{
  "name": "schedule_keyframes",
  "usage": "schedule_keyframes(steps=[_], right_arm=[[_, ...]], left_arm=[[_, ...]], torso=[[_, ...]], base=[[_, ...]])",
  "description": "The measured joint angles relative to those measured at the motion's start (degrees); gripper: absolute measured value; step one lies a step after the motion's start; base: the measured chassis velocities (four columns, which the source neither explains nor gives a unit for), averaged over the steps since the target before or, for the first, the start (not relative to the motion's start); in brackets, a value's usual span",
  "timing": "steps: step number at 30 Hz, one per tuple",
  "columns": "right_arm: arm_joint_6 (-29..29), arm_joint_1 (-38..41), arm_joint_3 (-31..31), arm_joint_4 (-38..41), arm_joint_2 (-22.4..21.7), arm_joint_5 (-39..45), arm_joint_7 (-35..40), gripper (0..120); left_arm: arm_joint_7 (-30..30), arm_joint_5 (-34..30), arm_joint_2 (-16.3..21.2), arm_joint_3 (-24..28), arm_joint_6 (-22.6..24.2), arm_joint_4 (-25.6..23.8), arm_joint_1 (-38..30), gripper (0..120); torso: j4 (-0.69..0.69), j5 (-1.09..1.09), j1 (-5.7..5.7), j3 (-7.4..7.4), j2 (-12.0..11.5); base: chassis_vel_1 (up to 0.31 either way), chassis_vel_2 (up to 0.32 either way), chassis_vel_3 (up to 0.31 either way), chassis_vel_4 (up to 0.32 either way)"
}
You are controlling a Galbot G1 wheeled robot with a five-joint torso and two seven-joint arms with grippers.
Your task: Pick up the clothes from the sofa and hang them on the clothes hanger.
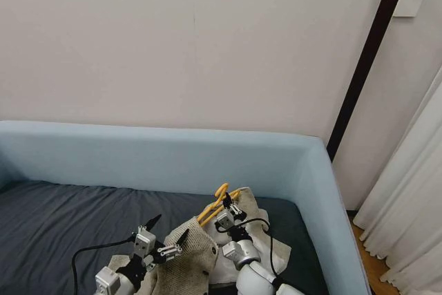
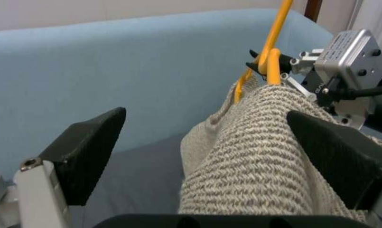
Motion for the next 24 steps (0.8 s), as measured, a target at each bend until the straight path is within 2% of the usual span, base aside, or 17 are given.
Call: schedule_keyframes(steps=[9, 17, 21, 22, 24], right_arm=[[-1.01, -0.45, 0.17, -0.39, 0.04, -0.53, 0.25, 4], [-1.03, -0.78, 0.10, 0.76, 0.08, -0.63, 0.29, 4], [-1.01, -1.05, -0.07, 1.67, 0.08, -1.15, 0.26, 4], [-1.01, -1.05, -0.07, 1.67, 0.08, -1.15, 0.26, 4], [-0.95, -1.19, -0.18, 2.04, 0.00, -1.19, 0.21, 4]], left_arm=[[-1.07, -2.60, -0.23, 3.26, 3.91, -3.13, -0.84, 96], [-2.33, -1.58, -1.82, 6.92, 6.39, -1.48, -2.25, 91], [-4.08, -1.11, -2.69, 9.93, 9.20, -0.40, -4.26, 71], [-4.08, -1.11, -2.69, 9.93, 9.20, -0.40, -4.26, 71], [-4.74, -0.92, -2.96, 10.41, 9.69, -0.14, -4.89, 63]], torso=[[0.00, 0.01, 0.00, 0.00, 0.00], [0.01, 0.01, 0.00, 0.00, 0.00], [0.00, 0.01, 0.00, 0.00, 0.00], [0.00, 0.01, 0.00, 0.00, 0.00], [0.00, 0.00, 0.00, 0.00, 0.00]], base=[[0.000, 0.000, 0.000, 0.000], [0.000, 0.000, 0.000, 0.000], [0.000, 0.000, 0.000, 0.000], [0.000, 0.000, 0.000, 0.000], [0.000, 0.000, 0.000, 0.000]])
